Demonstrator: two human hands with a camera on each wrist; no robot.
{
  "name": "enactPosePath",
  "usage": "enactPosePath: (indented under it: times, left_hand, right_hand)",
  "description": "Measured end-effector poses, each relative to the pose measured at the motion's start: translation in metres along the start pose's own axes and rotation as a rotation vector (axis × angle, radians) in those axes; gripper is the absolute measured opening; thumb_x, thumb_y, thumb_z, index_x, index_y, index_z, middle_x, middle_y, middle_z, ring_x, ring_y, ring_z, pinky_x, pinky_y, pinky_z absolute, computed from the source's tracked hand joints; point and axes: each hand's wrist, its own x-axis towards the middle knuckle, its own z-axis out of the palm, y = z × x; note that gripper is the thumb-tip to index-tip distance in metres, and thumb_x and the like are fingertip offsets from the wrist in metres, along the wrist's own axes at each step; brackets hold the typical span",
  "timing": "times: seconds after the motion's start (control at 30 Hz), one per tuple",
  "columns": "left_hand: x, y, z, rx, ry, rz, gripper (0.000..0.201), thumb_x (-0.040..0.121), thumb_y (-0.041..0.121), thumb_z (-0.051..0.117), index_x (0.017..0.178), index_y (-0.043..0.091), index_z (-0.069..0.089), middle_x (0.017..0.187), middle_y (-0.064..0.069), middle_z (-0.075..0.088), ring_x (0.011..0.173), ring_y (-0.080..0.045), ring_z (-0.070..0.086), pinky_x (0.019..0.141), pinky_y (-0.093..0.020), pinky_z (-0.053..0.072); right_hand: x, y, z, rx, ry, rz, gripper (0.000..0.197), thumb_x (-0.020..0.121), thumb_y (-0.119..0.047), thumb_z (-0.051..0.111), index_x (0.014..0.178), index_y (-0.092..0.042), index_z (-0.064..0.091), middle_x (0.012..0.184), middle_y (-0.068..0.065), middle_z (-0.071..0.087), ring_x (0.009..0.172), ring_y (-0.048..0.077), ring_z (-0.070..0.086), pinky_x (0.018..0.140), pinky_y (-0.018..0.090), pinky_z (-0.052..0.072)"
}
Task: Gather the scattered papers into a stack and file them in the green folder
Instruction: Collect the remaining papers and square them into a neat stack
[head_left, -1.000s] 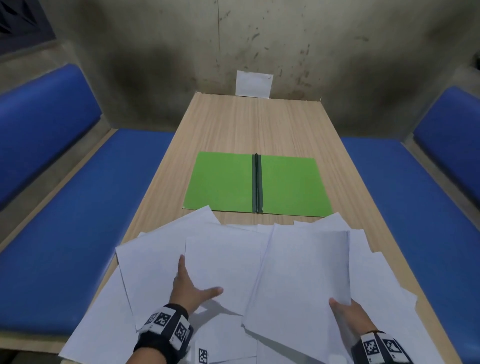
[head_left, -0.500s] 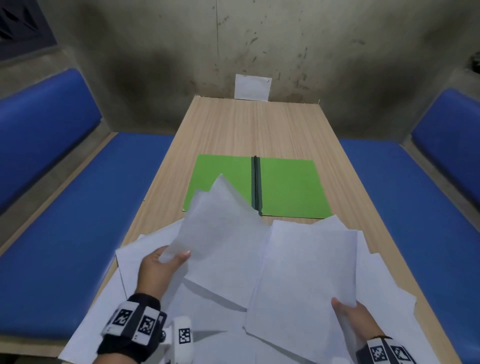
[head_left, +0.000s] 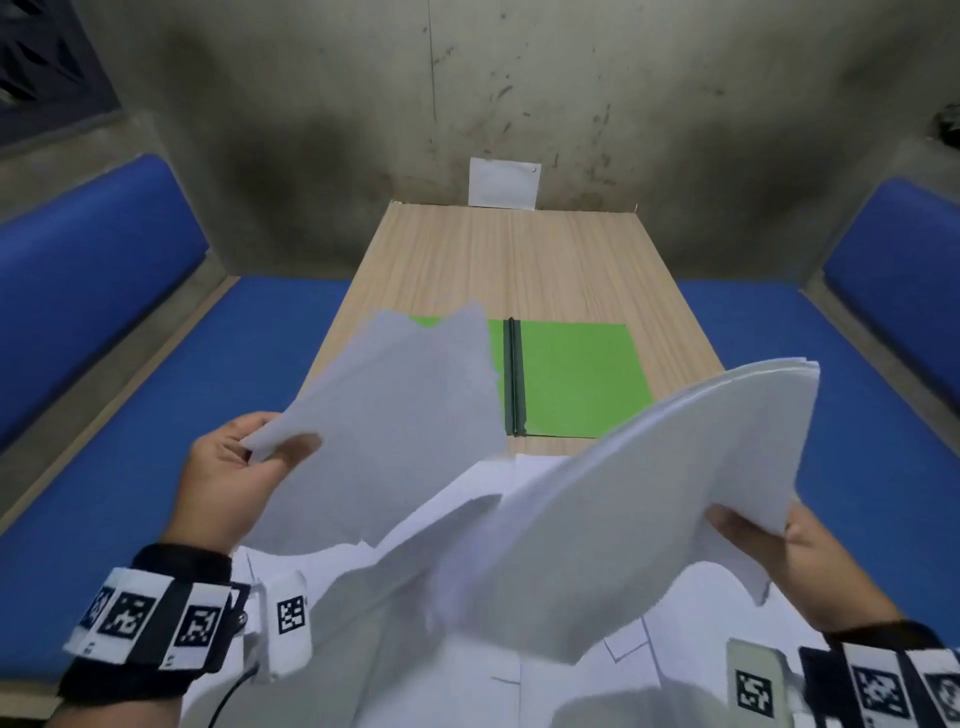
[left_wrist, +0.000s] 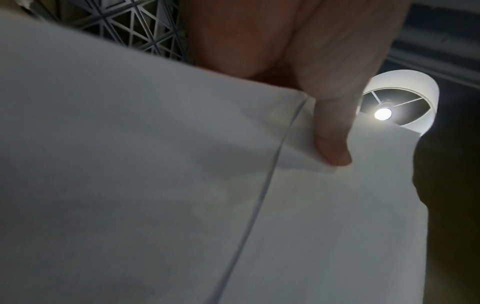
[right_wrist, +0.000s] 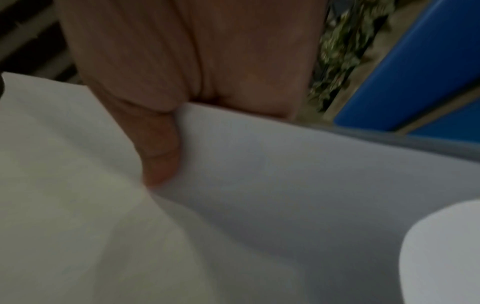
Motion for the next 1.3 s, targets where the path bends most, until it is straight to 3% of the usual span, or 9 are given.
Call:
enactPosePath:
  times: [0.17, 0.23, 0.3, 0.47, 0.6, 0.73, 0.87, 1.2, 1.3]
  left_hand:
    - [-0.009, 0.02, 0.023, -0.11, -0.144, -0.017, 0.016, 0.07, -0.001, 0.074, 0.067, 0.012, 0.064, 0.05, 0.013, 0.067, 0.042, -0.001, 0.057, 0.042, -0.012, 0.045]
    - [-0.013, 0.026, 0.028, -0.166, -0.225, -0.005, 0.015, 0.064, 0.008, 0.08, 0.062, 0.012, 0.066, 0.054, 0.008, 0.067, 0.045, -0.005, 0.058, 0.045, -0.014, 0.047]
    - [-0.014, 0.03, 0.028, -0.202, -0.316, 0.01, 0.038, 0.047, 0.034, 0.09, 0.07, 0.012, 0.069, 0.063, 0.006, 0.071, 0.055, -0.009, 0.063, 0.053, -0.018, 0.053]
    - [-0.011, 0.016, 0.027, -0.325, -0.36, -0.085, 0.081, 0.022, 0.056, 0.088, 0.091, 0.018, 0.069, 0.081, 0.004, 0.077, 0.074, -0.009, 0.071, 0.072, -0.025, 0.058]
    - [-0.018, -0.035, 0.044, -0.258, -0.263, -0.361, 0.051, 0.054, 0.06, 0.078, 0.08, 0.021, 0.06, 0.084, 0.009, 0.071, 0.085, -0.01, 0.064, 0.076, -0.028, 0.051]
    - [-0.037, -0.114, 0.054, 0.15, -0.245, -0.622, 0.077, 0.079, 0.055, 0.055, 0.126, -0.005, 0.047, 0.132, -0.011, 0.053, 0.126, -0.031, 0.047, 0.105, -0.037, 0.037]
    - [-0.059, -0.139, 0.069, 0.229, -0.269, -0.731, 0.061, 0.092, 0.038, 0.047, 0.137, -0.003, 0.036, 0.147, -0.016, 0.038, 0.136, -0.029, 0.036, 0.11, -0.034, 0.027]
    - [-0.076, -0.146, 0.093, -0.107, -0.459, -0.793, 0.08, 0.05, 0.037, 0.088, 0.118, 0.011, 0.055, 0.108, -0.004, 0.066, 0.099, -0.021, 0.06, 0.083, -0.027, 0.045]
    - [-0.08, -0.144, 0.097, -0.095, -0.394, -0.798, 0.056, 0.069, 0.012, 0.079, 0.117, -0.003, 0.055, 0.108, -0.014, 0.067, 0.099, -0.028, 0.062, 0.084, -0.032, 0.048]
  right_hand:
    - [0.023, 0.003, 0.04, 0.158, -0.097, 0.027, 0.03, 0.086, 0.002, 0.053, 0.071, -0.015, 0.072, 0.061, -0.004, 0.074, 0.056, 0.004, 0.068, 0.052, 0.015, 0.051]
    - [0.029, 0.003, 0.057, 0.203, -0.124, 0.015, 0.012, 0.076, -0.019, 0.071, 0.083, -0.011, 0.067, 0.066, -0.005, 0.075, 0.061, 0.005, 0.07, 0.055, 0.018, 0.052]
    - [0.037, 0.011, 0.065, 0.246, -0.14, 0.008, 0.067, 0.043, -0.051, 0.084, 0.094, -0.013, 0.065, 0.079, -0.003, 0.077, 0.072, 0.01, 0.072, 0.059, 0.021, 0.055]
    - [0.048, 0.031, 0.076, 0.37, -0.094, 0.1, 0.09, 0.023, -0.051, 0.089, 0.1, -0.014, 0.062, 0.084, 0.0, 0.077, 0.075, 0.014, 0.073, 0.06, 0.024, 0.057]
    - [0.053, 0.061, 0.077, 0.311, -0.085, 0.281, 0.069, 0.048, -0.032, 0.088, 0.106, -0.004, 0.063, 0.087, 0.009, 0.076, 0.078, 0.026, 0.072, 0.069, 0.036, 0.059]
    - [0.05, 0.097, 0.076, 0.067, -0.076, 0.469, 0.051, 0.073, -0.011, 0.062, 0.123, -0.002, 0.053, 0.111, 0.018, 0.067, 0.104, 0.036, 0.063, 0.098, 0.053, 0.045]
    - [0.044, 0.123, 0.08, -0.359, -0.074, 0.56, 0.036, 0.086, -0.003, 0.049, 0.121, 0.001, 0.051, 0.103, 0.014, 0.059, 0.096, 0.028, 0.056, 0.087, 0.035, 0.046]
    - [0.036, 0.139, 0.104, -0.207, -0.178, 0.663, 0.037, 0.087, -0.006, 0.05, 0.123, -0.012, 0.048, 0.104, 0.008, 0.063, 0.098, 0.026, 0.058, 0.073, 0.028, 0.047]
    - [0.035, 0.138, 0.114, -0.153, -0.171, 0.626, 0.03, 0.085, -0.004, 0.053, 0.114, -0.01, 0.054, 0.1, 0.008, 0.064, 0.085, 0.018, 0.06, 0.062, 0.023, 0.046]
